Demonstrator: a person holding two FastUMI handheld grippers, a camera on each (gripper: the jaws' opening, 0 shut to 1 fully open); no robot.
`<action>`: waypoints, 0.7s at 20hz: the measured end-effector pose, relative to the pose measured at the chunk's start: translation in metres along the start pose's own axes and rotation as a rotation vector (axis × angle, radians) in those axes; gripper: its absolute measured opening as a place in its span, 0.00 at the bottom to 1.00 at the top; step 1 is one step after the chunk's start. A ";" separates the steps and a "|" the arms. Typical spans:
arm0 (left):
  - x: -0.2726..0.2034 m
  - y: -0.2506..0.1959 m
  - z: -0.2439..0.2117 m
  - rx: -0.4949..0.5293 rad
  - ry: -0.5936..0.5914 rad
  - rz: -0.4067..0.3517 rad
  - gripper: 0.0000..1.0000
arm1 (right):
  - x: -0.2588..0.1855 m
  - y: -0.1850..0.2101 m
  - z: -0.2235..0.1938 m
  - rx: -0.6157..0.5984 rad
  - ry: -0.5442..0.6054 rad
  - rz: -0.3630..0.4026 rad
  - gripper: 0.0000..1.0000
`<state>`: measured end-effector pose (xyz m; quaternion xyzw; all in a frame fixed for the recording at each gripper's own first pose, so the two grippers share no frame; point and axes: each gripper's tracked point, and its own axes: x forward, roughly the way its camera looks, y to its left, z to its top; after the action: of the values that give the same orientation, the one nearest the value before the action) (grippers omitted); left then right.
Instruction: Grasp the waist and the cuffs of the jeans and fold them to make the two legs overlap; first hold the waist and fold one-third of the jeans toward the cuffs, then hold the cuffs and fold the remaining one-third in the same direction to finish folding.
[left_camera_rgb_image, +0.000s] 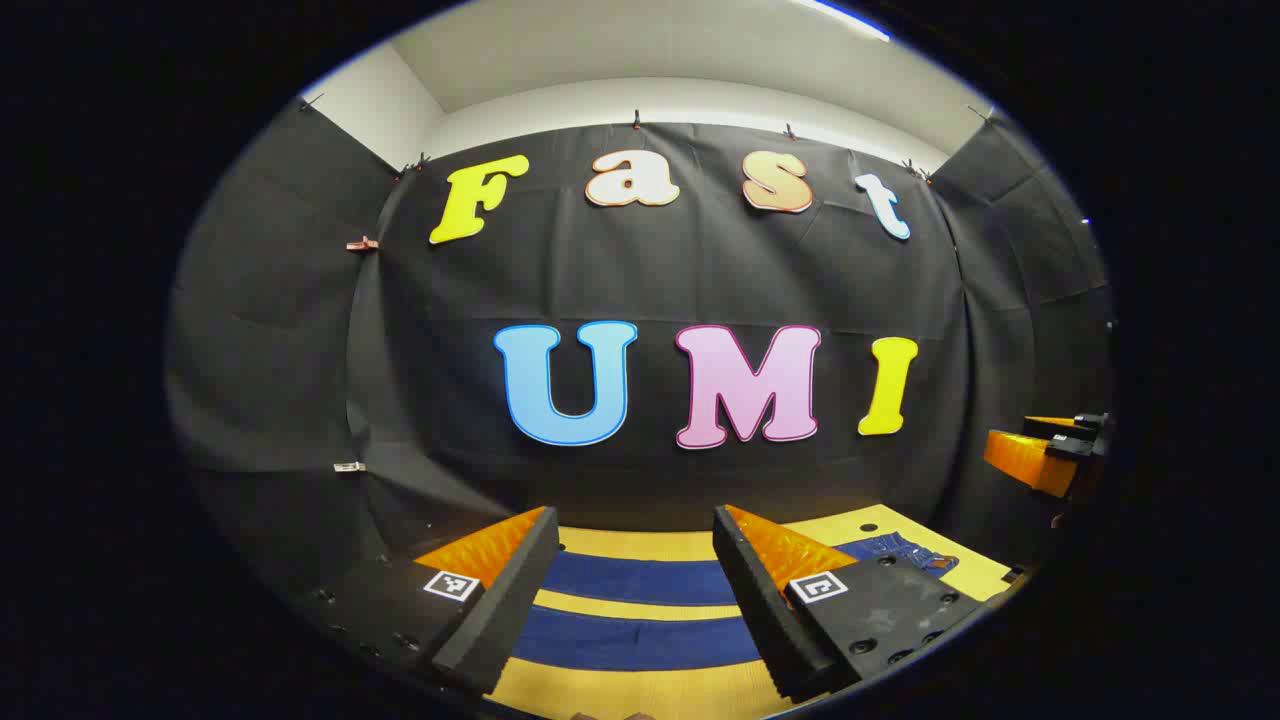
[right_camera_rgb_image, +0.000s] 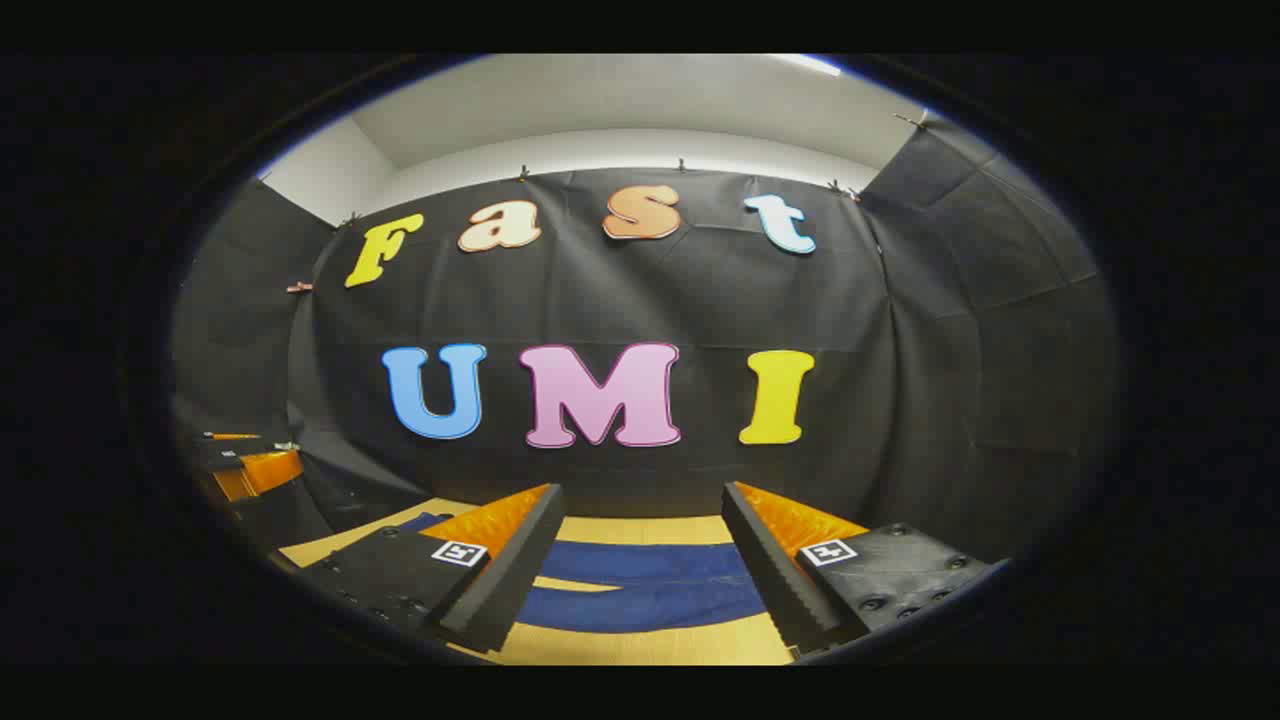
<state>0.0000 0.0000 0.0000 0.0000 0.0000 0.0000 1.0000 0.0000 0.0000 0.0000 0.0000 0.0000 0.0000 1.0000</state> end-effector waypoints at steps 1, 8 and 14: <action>-0.003 0.004 -0.004 -0.009 0.010 -0.002 0.96 | -0.001 0.001 -0.001 0.000 0.000 0.001 0.97; -0.016 0.033 -0.011 -0.001 0.014 -0.014 0.97 | -0.013 0.019 0.001 0.008 -0.010 -0.009 0.95; -0.023 0.044 -0.022 -0.021 0.013 -0.100 0.96 | -0.021 0.046 0.002 -0.038 -0.011 0.008 0.95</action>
<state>-0.0231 0.0442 -0.0219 -0.0103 0.0064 -0.0502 0.9987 -0.0206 0.0463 0.0024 -0.0190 -0.0055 0.0040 0.9998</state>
